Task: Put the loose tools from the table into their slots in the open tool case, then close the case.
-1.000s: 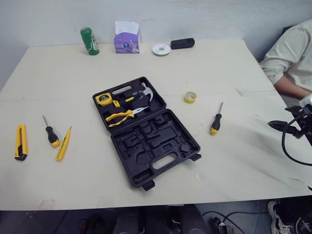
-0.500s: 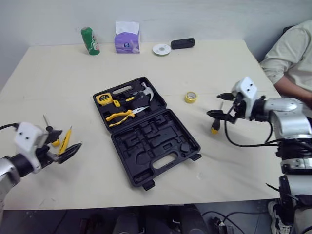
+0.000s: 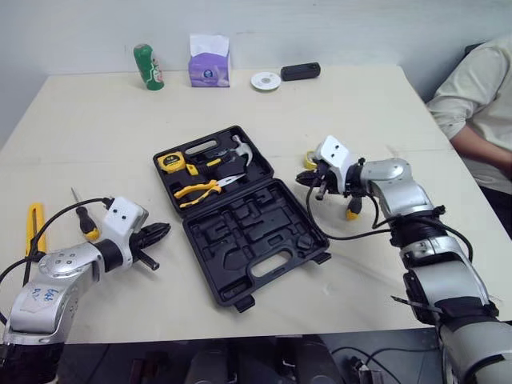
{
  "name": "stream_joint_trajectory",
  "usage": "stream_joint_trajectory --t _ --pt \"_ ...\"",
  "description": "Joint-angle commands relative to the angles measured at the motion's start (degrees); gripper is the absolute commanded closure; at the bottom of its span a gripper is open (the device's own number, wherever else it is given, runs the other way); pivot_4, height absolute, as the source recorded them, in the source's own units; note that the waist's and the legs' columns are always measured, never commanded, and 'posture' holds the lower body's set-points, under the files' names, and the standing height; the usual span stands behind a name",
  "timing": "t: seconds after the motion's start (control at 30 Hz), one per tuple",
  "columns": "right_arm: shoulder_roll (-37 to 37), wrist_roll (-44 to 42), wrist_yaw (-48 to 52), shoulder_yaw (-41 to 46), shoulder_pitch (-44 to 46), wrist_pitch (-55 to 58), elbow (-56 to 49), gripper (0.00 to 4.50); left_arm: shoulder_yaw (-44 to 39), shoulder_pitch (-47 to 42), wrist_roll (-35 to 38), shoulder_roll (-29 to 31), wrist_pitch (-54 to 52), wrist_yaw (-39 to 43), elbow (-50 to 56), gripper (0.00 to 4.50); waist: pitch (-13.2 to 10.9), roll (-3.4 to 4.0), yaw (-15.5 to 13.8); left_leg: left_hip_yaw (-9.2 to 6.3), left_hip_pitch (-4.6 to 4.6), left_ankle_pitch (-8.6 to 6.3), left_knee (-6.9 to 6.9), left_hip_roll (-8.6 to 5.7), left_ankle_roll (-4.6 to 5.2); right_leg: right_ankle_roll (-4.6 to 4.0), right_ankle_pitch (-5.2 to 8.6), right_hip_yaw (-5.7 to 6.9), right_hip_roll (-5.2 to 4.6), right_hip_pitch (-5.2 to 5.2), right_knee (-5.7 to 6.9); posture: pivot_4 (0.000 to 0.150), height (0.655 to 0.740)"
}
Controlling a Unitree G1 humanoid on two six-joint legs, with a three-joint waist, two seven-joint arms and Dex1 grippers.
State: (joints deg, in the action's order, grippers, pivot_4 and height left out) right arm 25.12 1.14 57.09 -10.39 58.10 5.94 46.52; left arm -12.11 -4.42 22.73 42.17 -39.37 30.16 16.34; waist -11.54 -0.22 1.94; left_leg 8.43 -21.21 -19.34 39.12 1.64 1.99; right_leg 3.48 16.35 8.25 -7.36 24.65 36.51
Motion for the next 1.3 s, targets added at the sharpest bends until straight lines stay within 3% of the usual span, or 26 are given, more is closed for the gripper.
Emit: stream_joint_trajectory --t 0.03,0.47,1.1,1.3 --pt "-2.35 1.47 -2.16 -0.17 3.49 -3.64 4.43 4.42 0.72 -1.7 -0.84 -1.14 0.51 -0.26 -0.81 4.5 0.0 0.0 0.03 0.0 0.0 0.0 0.0 0.0 0.0 0.0 0.0 0.0 0.0 0.0 0.0 0.15 0.7316" --pt "-8.78 2.86 -4.6 0.06 8.34 -9.01 14.03 4.42 3.03 -3.92 -1.75 -4.87 -0.41 -0.7 -0.79 4.5 0.02 -0.03 0.15 -0.01 0.0 0.02 0.0 0.0 0.0 0.0 0.0 -0.01 0.0 -0.01 0.01 0.15 0.7316" --pt "-10.02 2.38 -1.74 0.12 5.7 -9.11 11.46 4.42 4.01 -4.15 -2.32 -6.01 -0.22 -0.59 -0.5 4.5 0.03 -0.04 1.1 -0.03 0.03 0.04 0.0 0.01 -0.02 0.0 0.0 -0.02 0.0 -0.03 0.05 0.15 0.7316" --pt "-9.09 -0.71 5.14 0.53 0.5 -7.2 2.37 4.42 5.66 -4.32 -4.0 -4.66 1.55 1.7 -1.13 4.5 0.03 -0.04 1.08 -0.04 0.02 0.04 0.0 0.01 -0.02 0.0 0.0 -0.02 0.0 -0.03 0.03 0.15 0.7316"
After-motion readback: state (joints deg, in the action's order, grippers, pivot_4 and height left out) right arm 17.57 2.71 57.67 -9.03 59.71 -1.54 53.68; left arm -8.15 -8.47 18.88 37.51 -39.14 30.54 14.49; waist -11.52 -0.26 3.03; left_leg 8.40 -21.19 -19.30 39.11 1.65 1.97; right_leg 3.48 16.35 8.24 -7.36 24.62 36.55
